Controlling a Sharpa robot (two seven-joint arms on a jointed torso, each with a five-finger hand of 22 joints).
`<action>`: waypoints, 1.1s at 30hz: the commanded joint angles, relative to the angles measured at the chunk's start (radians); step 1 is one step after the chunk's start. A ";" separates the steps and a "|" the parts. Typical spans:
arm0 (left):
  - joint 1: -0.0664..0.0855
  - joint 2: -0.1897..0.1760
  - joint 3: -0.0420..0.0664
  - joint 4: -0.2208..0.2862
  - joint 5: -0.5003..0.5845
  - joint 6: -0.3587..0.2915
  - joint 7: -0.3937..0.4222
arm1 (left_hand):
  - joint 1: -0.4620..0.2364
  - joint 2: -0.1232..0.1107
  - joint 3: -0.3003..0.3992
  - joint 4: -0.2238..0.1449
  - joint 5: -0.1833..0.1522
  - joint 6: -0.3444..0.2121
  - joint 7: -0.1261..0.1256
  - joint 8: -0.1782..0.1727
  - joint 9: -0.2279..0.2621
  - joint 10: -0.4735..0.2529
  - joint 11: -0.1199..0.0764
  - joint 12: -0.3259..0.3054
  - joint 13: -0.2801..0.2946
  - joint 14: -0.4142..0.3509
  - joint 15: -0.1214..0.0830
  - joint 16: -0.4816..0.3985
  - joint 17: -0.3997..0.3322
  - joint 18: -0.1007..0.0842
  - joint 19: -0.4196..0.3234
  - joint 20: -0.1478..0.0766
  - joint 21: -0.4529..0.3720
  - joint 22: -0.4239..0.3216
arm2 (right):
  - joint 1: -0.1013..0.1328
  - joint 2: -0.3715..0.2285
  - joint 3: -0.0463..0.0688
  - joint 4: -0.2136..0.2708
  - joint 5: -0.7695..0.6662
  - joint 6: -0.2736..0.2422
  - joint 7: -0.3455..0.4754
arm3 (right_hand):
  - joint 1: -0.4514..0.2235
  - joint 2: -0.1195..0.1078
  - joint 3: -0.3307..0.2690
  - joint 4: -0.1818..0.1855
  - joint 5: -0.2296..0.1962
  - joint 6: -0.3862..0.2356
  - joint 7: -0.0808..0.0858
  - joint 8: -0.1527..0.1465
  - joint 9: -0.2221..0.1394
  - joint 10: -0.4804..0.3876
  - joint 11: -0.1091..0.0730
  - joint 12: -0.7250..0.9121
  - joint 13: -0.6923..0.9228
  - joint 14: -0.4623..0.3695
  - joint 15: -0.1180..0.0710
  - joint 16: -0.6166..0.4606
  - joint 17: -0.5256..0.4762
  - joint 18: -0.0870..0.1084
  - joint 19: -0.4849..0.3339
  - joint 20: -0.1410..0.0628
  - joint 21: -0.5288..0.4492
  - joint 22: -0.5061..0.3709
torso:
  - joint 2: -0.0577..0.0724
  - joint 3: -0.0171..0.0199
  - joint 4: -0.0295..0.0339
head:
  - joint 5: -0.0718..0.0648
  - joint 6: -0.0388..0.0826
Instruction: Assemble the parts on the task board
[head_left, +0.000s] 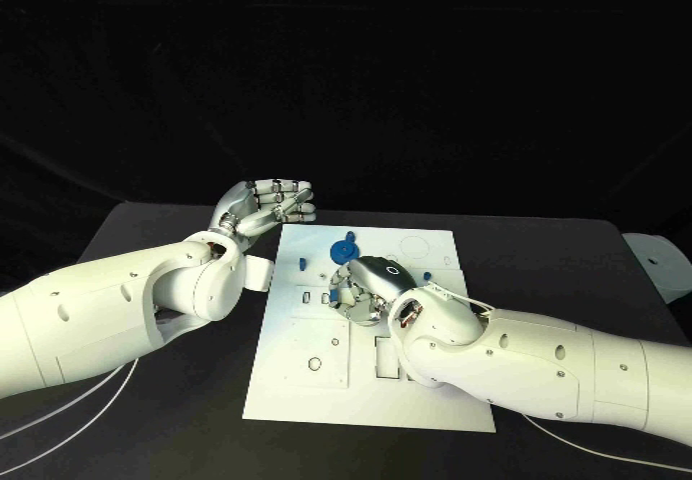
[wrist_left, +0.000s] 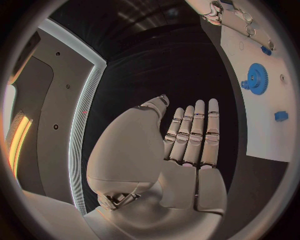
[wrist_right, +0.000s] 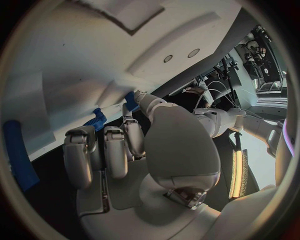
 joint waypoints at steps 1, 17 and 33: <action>0.001 0.000 0.001 0.003 0.002 0.010 0.006 | 0.001 0.002 0.005 -0.001 -0.005 -0.001 0.036 -0.004 -0.001 0.003 -0.002 -0.004 0.002 -0.006 0.002 -0.005 0.001 0.013 0.002 0.004 -0.001 -0.001 | -0.004 -0.002 -0.003 -0.002 -0.019 0.037 -0.023 | -0.013 -0.004 0.000 0.007 -0.004 -0.012 0.002 -0.010 -0.004 -0.012 0.002 -0.008 0.064 0.089 0.011 -0.004 0.196 -0.014 0.105 0.007 0.004 0.263 | 0.000 0.0001 -0.0003 | 0.001 0.000; 0.001 -0.002 0.001 0.002 0.002 0.010 0.005 | 0.001 0.002 0.005 -0.001 -0.005 -0.001 0.036 -0.004 -0.001 0.003 -0.002 -0.004 0.002 -0.006 0.002 -0.005 0.001 0.013 0.002 0.004 -0.001 -0.001 | -0.004 -0.003 -0.003 0.005 -0.034 0.004 -0.024 | -0.031 -0.029 -0.004 0.019 -0.024 -0.058 0.026 -0.033 -0.017 -0.027 0.023 -0.020 0.055 0.088 0.030 -0.004 0.196 -0.014 0.105 0.026 0.004 0.263 | 0.000 0.0006 -0.0009 | 0.003 -0.002; 0.001 -0.003 0.001 -0.001 -0.004 0.010 -0.003 | -0.001 0.001 0.006 -0.002 -0.005 -0.001 0.036 -0.004 -0.001 0.003 -0.002 -0.004 0.002 -0.007 0.002 -0.006 0.003 0.013 0.001 0.004 -0.001 -0.002 | -0.005 -0.022 -0.003 0.032 -0.039 -0.074 0.003 | -0.012 -0.048 -0.188 0.117 -0.039 -0.159 0.060 -0.100 -0.071 -0.093 0.055 -0.085 -0.004 0.086 0.059 -0.007 0.190 -0.014 0.105 0.057 0.004 0.263 | 0.000 0.0015 -0.0004 | 0.001 0.002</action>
